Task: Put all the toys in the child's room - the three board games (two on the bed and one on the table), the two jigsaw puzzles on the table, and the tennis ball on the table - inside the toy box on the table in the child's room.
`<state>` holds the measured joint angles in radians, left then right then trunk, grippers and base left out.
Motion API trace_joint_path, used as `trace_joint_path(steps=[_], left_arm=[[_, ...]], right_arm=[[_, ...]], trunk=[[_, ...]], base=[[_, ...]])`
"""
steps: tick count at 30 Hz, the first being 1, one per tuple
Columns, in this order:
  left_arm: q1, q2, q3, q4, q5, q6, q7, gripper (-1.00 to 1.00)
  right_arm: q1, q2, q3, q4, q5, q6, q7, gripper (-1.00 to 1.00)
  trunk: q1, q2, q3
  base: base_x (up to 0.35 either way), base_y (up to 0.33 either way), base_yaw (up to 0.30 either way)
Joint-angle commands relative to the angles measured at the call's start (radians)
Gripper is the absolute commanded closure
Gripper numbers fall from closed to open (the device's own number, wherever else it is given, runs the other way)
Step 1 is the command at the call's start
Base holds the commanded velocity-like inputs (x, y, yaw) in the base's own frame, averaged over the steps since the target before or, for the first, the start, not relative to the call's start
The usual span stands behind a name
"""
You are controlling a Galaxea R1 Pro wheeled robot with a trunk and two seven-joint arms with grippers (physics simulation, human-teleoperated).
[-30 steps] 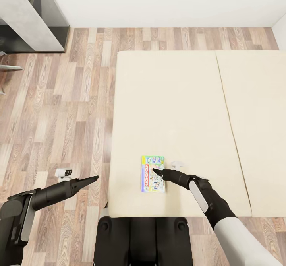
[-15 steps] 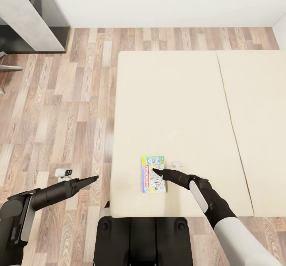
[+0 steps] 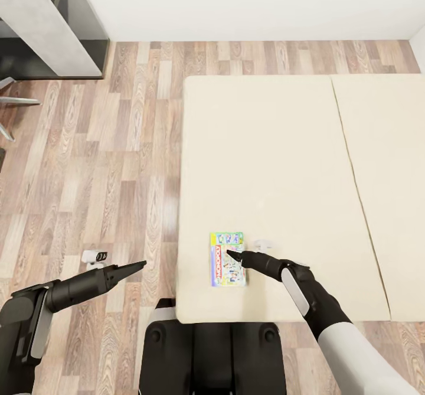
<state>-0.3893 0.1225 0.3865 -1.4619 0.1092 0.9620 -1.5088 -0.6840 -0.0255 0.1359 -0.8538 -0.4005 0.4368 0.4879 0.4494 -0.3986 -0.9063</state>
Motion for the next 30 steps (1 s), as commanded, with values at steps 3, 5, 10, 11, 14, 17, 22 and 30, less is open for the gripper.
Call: trace_joint_path(steps=[3, 5, 10, 11, 14, 17, 22, 30], left_arm=[[0.0, 0.0, 0.0, 0.0, 0.0, 0.011, -0.004, -1.0], [0.0, 0.0, 0.0, 0.0, 0.0, 0.011, -0.004, -1.0], [0.0, 0.0, 0.0, 0.0, 0.0, 0.011, -0.004, -1.0], [0.0, 0.0, 0.0, 0.0, 0.0, 0.011, -0.004, -1.0], [0.0, 0.0, 0.0, 0.0, 0.0, 0.011, -0.005, -1.0], [0.0, 0.0, 0.0, 0.0, 0.0, 0.011, -0.005, -1.0], [0.0, 0.0, 0.0, 0.0, 0.0, 0.011, -0.005, -1.0], [0.0, 0.0, 0.0, 0.0, 0.0, 0.011, -0.004, -1.0]], right_arm=[[0.0, -0.001, 0.002, -0.001, -0.008, 0.006, -0.002, -1.0], [0.0, -0.001, 0.002, -0.002, -0.008, 0.006, -0.002, -1.0], [0.0, -0.002, 0.002, -0.001, -0.008, 0.006, -0.002, -1.0], [0.0, -0.002, 0.002, -0.002, -0.008, 0.006, -0.002, -1.0], [0.0, -0.001, 0.002, -0.001, -0.008, 0.006, -0.002, -1.0], [0.0, -0.001, 0.002, -0.002, -0.008, 0.006, -0.002, -1.0], [0.0, -0.002, 0.002, -0.001, -0.008, 0.006, -0.002, -1.0], [0.0, -0.003, 0.002, -0.002, -0.009, 0.006, -0.002, -1.0]], trunk=[[0.001, -0.001, -0.001], [0.001, -0.001, -0.001], [0.001, -0.001, -0.001], [0.001, -0.001, -0.001], [0.001, -0.001, -0.001], [0.001, -0.001, -0.001], [0.001, -0.001, -0.001], [0.001, -0.001, -0.001]], base=[[0.0, 0.109, 0.0], [0.0, 0.064, 0.0], [0.0, 0.026, 0.0], [0.0, 0.012, 0.0], [0.0, 0.007, 0.0], [0.0, 0.022, 0.0], [0.0, 0.039, 0.0], [0.0, 0.005, 0.0]])
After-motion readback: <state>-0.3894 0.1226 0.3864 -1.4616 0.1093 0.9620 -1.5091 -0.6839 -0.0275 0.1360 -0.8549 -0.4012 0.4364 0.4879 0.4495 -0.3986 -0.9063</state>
